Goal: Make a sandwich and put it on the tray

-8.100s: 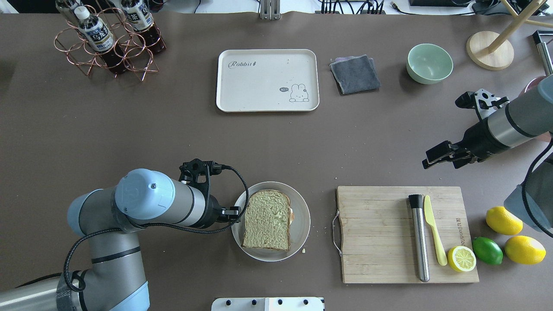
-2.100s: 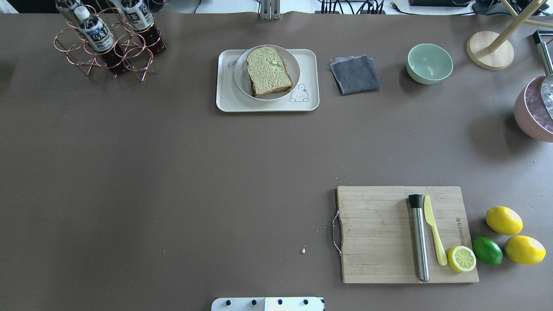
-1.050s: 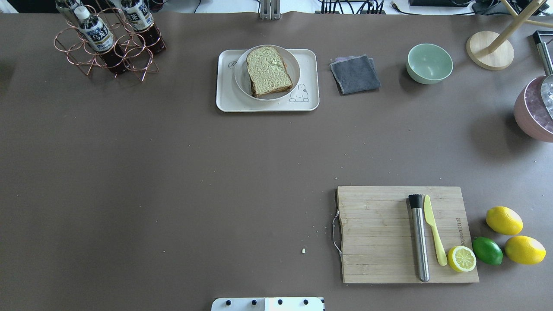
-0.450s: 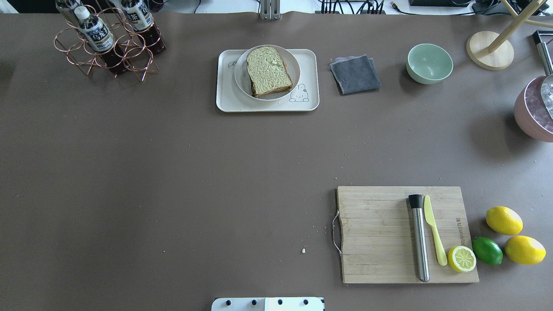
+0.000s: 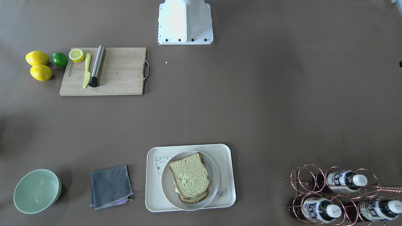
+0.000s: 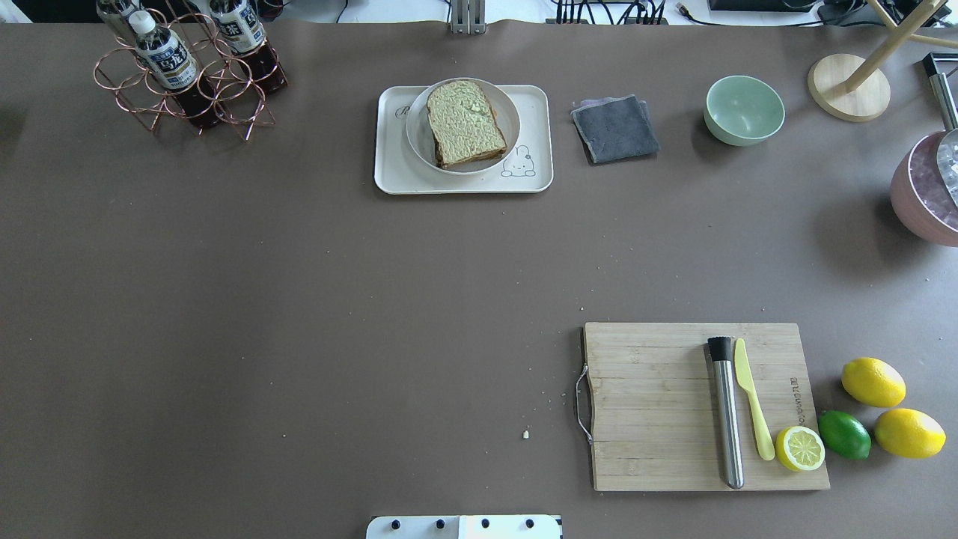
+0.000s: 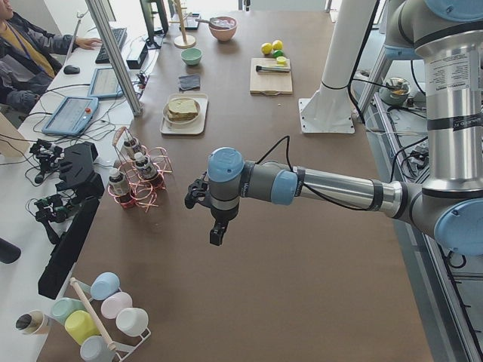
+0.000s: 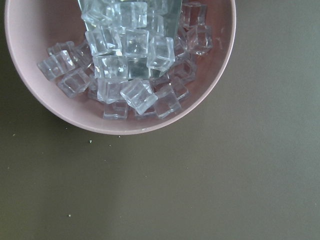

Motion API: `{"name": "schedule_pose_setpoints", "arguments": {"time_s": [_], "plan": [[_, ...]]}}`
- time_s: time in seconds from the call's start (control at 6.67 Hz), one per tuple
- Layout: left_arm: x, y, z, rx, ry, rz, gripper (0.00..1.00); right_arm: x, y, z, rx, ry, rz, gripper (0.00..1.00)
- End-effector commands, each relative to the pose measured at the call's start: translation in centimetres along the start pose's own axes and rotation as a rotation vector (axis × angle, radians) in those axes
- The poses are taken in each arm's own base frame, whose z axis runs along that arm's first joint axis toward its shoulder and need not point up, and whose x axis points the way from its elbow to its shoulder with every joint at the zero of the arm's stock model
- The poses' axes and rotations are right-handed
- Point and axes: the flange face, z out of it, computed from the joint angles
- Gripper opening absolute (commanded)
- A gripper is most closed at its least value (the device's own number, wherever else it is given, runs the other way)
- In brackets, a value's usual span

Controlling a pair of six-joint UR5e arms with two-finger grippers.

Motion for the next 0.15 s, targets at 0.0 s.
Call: {"name": "schedule_pose_setpoints", "arguments": {"time_s": [0.0], "plan": [[0.03,-0.01,-0.04,0.001,0.000,0.001,0.97,0.05,0.02,-0.05,0.001,0.000,0.001,1.00]]}}
